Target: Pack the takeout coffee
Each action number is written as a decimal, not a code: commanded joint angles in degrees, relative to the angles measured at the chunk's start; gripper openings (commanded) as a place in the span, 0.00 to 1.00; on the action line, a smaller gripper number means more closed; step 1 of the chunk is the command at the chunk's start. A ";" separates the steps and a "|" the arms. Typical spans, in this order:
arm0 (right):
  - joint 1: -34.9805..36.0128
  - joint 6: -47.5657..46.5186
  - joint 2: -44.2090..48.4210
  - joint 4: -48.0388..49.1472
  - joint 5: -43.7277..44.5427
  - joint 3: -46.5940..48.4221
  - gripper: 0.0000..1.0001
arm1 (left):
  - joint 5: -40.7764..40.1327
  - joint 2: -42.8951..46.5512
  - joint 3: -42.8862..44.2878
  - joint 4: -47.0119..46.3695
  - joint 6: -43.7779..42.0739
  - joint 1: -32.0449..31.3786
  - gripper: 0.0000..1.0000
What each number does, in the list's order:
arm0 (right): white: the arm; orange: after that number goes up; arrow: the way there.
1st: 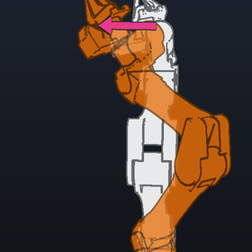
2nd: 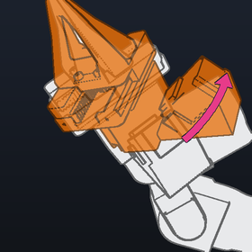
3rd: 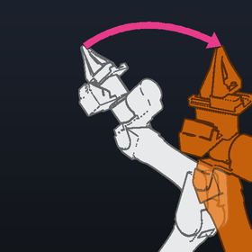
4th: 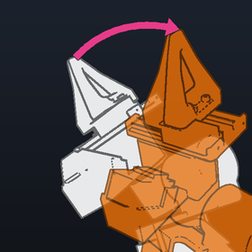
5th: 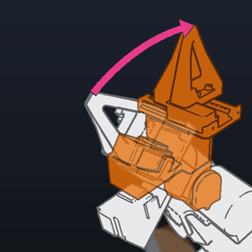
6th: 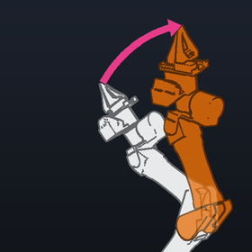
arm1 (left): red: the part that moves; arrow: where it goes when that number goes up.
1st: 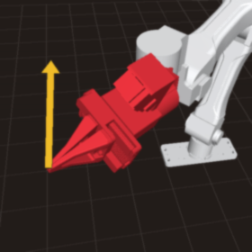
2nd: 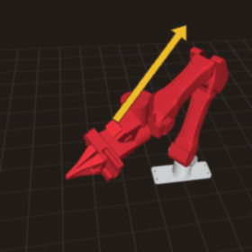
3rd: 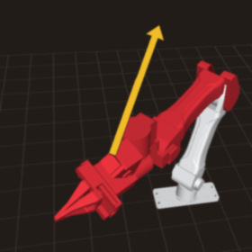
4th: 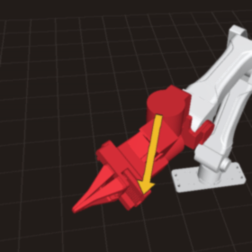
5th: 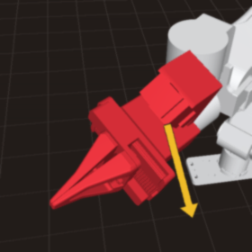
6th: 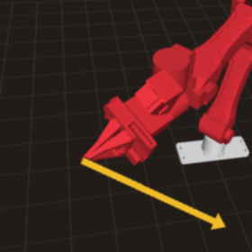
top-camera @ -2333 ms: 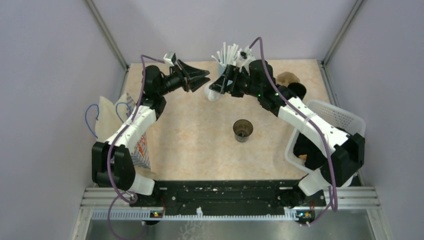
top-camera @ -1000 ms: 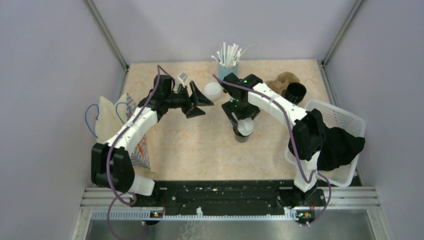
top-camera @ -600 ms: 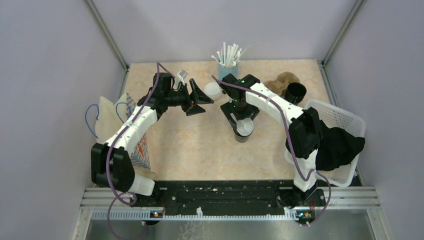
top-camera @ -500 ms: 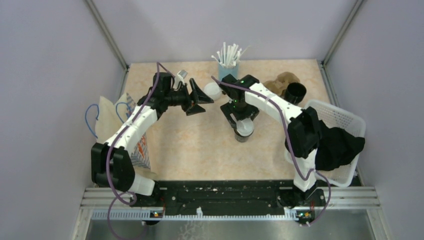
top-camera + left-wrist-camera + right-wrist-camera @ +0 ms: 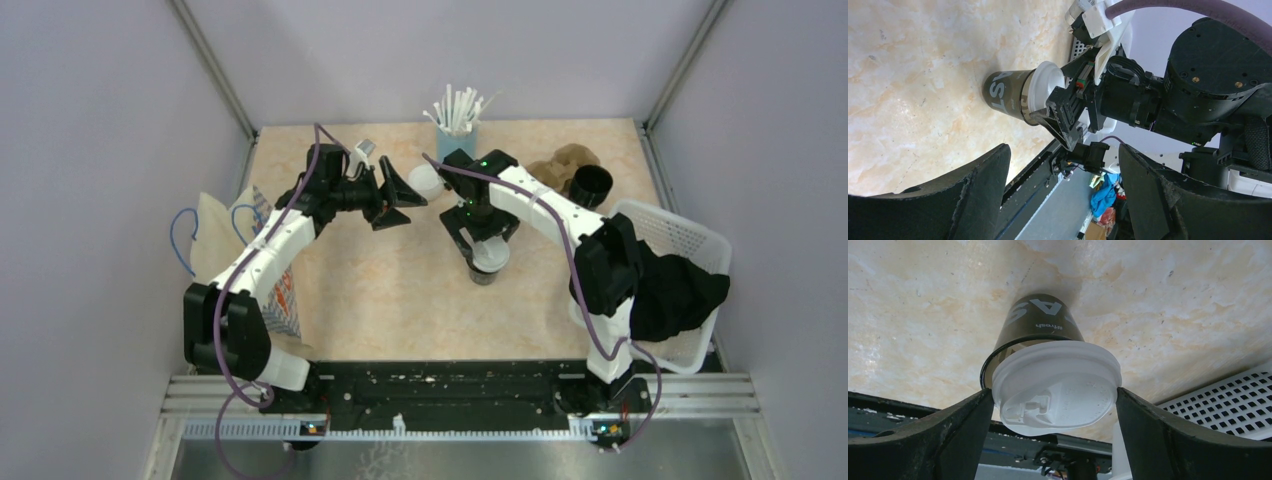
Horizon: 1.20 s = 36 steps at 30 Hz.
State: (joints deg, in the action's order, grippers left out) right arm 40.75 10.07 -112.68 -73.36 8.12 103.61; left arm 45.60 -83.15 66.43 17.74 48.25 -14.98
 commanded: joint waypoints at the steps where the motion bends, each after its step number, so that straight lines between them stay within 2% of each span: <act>1: 0.53 -0.41 0.13 -0.05 0.07 2.41 0.91 | 1.38 -0.32 2.21 -0.77 -0.70 0.38 0.86; 13: 0.81 -0.12 0.54 0.44 -2.90 2.77 0.94 | 1.55 -0.45 2.01 -0.93 -0.70 0.39 0.86; 18: -0.27 2.52 5.10 3.06 -3.52 3.39 0.98 | 2.02 -0.85 1.71 -1.25 -0.78 0.48 0.86; 21: -5.36 4.12 10.48 7.13 -7.53 0.13 0.96 | 2.03 -1.22 1.49 -1.06 -1.54 0.48 0.87; 25: -12.89 4.59 17.03 14.46 -17.74 -6.11 0.96 | 3.30 -1.97 1.03 -1.10 -1.71 0.49 0.87; 31: -20.02 6.49 20.21 16.64 -17.65 -11.99 0.95 | 3.82 -2.35 1.45 -0.41 -2.61 0.44 0.88; 36: -24.39 7.21 19.13 23.67 -18.83 -18.99 0.82 | 3.34 -2.13 2.93 3.68 -5.29 0.39 0.89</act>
State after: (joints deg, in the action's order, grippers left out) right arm 18.41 15.81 -92.53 -55.72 -9.19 88.49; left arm 48.16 -85.03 66.48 18.63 46.04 -14.72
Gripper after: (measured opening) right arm 0.859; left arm 0.886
